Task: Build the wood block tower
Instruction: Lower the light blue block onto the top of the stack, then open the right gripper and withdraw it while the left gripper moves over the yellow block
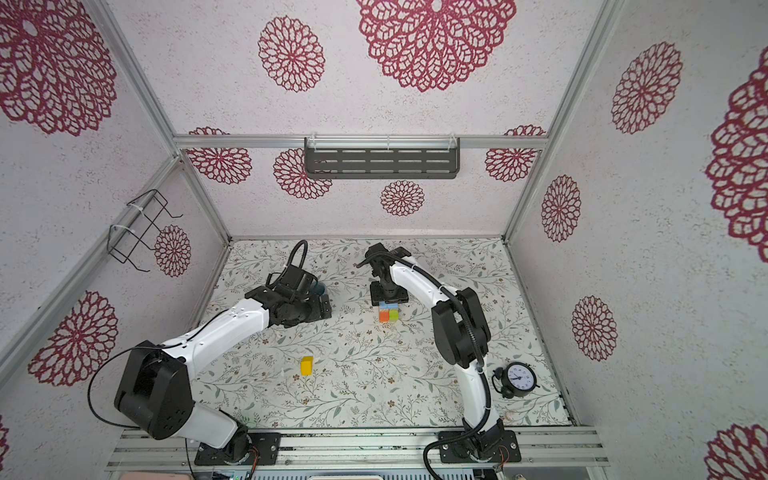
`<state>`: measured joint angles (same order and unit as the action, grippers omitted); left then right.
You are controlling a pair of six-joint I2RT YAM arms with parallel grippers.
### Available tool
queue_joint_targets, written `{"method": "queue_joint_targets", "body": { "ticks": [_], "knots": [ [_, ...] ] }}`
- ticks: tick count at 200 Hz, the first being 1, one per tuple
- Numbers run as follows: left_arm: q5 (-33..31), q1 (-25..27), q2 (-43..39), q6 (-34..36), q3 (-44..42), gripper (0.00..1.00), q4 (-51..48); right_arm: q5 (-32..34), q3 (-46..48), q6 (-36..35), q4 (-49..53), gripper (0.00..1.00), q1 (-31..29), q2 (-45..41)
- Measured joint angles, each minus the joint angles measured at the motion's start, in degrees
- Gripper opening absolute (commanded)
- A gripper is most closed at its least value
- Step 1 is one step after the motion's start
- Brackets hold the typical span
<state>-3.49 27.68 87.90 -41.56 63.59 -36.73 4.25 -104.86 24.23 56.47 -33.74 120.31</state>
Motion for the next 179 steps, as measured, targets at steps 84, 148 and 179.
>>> {"method": "queue_joint_targets", "body": {
  "ticks": [84,148,179],
  "knots": [
    [-0.2,0.0,-0.5,0.0,0.0,0.97,-1.3,0.5,0.2,0.3,-0.5,0.75,0.0,-0.2],
    [-0.3,0.0,-10.2,-2.1,-8.0,0.62,-3.4,0.4,9.7,0.6,-8.9,0.77,0.4,-11.5],
    [-1.4,0.5,-14.7,-3.7,-14.1,0.38,-4.8,-0.3,19.8,1.7,-15.4,0.78,1.1,-22.3]
  ]
}}
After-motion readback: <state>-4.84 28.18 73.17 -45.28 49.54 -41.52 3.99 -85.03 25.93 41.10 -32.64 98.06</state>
